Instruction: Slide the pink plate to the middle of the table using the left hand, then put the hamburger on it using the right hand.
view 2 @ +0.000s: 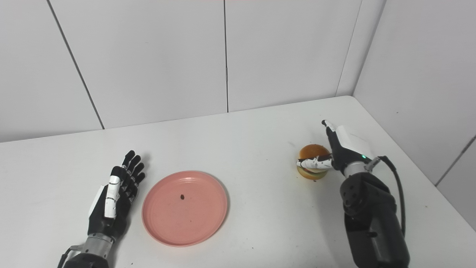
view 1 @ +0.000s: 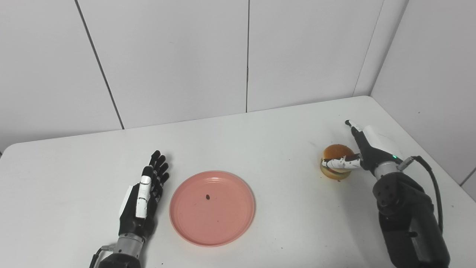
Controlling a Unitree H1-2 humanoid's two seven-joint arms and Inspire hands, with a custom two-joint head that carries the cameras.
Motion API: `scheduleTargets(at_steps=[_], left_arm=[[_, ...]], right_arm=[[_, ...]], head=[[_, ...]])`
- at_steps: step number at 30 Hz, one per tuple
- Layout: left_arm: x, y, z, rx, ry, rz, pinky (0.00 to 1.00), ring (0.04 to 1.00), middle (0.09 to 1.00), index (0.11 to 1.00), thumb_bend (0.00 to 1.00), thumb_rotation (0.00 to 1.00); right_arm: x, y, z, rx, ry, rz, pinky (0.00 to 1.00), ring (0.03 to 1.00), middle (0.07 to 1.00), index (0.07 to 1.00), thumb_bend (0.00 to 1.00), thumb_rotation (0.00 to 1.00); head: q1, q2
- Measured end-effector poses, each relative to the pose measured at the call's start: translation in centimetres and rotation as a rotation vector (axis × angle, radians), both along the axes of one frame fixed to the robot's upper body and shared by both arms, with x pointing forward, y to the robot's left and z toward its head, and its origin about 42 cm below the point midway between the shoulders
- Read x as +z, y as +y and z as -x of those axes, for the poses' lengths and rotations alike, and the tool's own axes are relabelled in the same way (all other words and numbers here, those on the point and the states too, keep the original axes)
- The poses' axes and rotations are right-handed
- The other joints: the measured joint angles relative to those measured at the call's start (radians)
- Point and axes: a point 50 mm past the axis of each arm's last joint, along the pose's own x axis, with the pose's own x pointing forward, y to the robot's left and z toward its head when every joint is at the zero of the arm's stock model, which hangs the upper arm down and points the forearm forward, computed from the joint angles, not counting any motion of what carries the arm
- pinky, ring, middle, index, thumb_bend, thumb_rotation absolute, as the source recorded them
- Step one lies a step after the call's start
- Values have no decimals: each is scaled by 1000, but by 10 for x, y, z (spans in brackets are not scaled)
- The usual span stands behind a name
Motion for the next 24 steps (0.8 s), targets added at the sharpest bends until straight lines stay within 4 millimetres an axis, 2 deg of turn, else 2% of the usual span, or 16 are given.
scheduleTargets(at_steps=[8,11,12,14,15,16,17,18,19,20,21,23,24], left_arm=[[0,0,0,1,0,3,1000,1000,1000,1000,632,1000],[0,0,0,1,1,3,1000,1000,1000,1000,628,1000],[0,0,0,1,0,3,1000,1000,1000,1000,626,1000],[0,0,0,1,-1,3,1000,1000,1000,1000,623,1000],[0,0,0,1,-1,4,1000,1000,1000,1000,624,1000],[0,0,0,1,-1,4,1000,1000,1000,1000,625,1000],[1,0,0,1,-1,4,1000,1000,1000,1000,625,1000],[1,0,0,1,-1,4,1000,1000,1000,1000,624,1000],[1,0,0,1,-1,4,1000,1000,1000,1000,623,1000],[1,0,0,1,-1,4,1000,1000,1000,1000,622,1000],[0,0,0,1,-1,3,1000,1000,1000,1000,622,1000],[1,0,0,0,-1,3,1000,1000,1000,1000,630,1000],[1,1,0,0,-1,2,1000,1000,1000,1000,631,1000]], right_arm=[[-9,1,-5,11,67,-12,791,908,939,935,1000,407],[-15,2,-9,12,99,20,726,861,915,918,996,383],[-18,1,-10,12,110,25,531,674,775,894,957,339],[-18,2,-10,4,108,42,347,459,589,878,911,277],[-17,2,-10,3,106,46,247,339,459,861,881,190],[-17,2,-10,4,104,47,235,325,443,858,877,176],[-16,2,-9,3,99,48,242,356,488,841,868,128],[-15,2,-9,4,96,48,208,313,480,821,695,52],[-15,2,-9,6,96,45,196,299,477,815,636,26],[-15,2,-9,8,96,42,218,325,478,791,599,10],[-15,1,-9,9,95,41,224,332,479,785,589,6],[-14,1,-9,11,94,50,146,242,472,686,569,0],[-14,1,-10,10,86,61,143,239,472,683,569,0]], head=[[2,3],[5,3],[5,3],[5,3],[5,3],[5,3],[6,5],[6,5],[6,5],[6,5],[6,6],[11,8],[11,8]])
